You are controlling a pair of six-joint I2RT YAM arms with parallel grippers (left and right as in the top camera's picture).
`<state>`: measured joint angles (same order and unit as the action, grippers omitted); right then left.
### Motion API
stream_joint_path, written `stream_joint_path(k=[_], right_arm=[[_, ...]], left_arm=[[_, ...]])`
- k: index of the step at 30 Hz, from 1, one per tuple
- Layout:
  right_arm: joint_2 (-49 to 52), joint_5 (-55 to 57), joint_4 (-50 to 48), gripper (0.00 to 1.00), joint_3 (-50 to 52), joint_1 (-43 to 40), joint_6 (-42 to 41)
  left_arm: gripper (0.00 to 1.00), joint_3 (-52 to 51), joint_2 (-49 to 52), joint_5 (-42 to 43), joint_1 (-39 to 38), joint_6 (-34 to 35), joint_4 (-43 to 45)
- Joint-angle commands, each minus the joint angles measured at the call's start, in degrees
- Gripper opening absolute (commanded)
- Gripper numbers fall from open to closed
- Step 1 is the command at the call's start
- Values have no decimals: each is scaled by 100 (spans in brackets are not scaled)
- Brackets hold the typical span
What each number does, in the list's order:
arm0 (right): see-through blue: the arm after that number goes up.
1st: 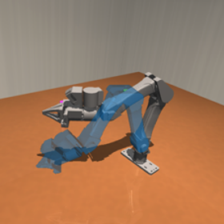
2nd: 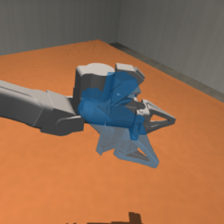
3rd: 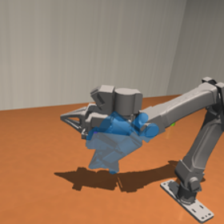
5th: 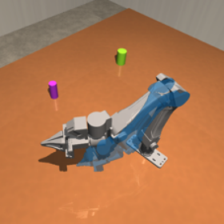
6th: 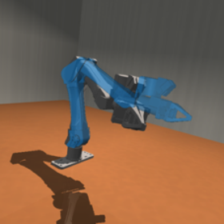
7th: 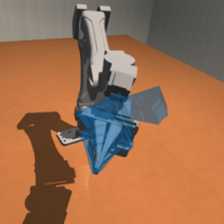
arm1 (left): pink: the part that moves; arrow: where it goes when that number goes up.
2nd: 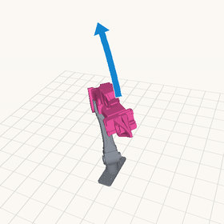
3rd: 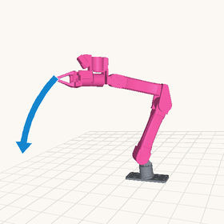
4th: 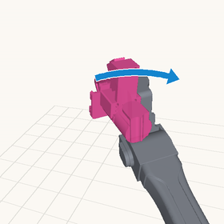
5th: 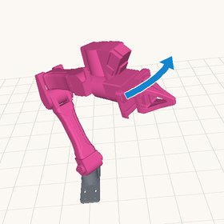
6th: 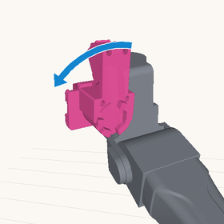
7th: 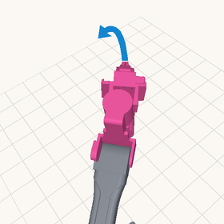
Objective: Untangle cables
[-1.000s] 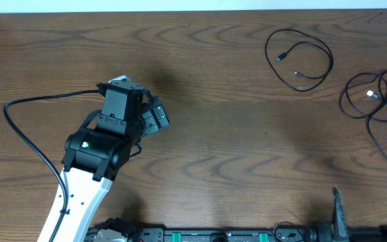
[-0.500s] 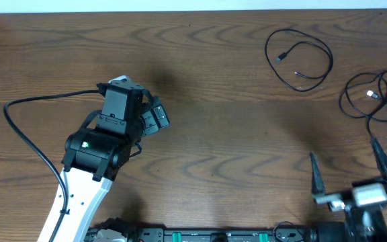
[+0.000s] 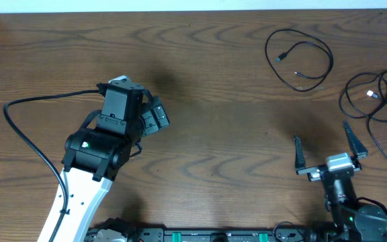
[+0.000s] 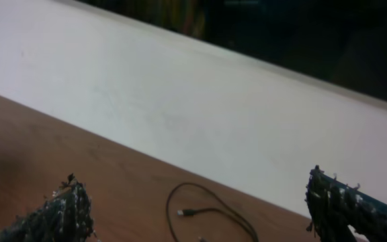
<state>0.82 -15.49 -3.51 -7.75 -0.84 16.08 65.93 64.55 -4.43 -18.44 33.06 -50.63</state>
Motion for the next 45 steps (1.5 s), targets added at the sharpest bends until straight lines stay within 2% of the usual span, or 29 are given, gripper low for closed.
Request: stream_joint_path(k=[1,6,14,22,45], right_arm=[[-50,258,-140,99,323,-26,-116],[-50,640,-267,99,664,-26,-560],[-52,763,26,99,745,-26,-553],[-55,977,748,99,745,-26,-555],[-50,1047,754,99,745,-24,-555]], left_arm=[[98,68,-15,-11,26,24,-13],[98,68,-15,-11,26,24,-13],[98,68,-15,-11,26,24,-13],[98,68,-15,-11,26,24,-13],[98,68,-15,-11,26,24,-13]])
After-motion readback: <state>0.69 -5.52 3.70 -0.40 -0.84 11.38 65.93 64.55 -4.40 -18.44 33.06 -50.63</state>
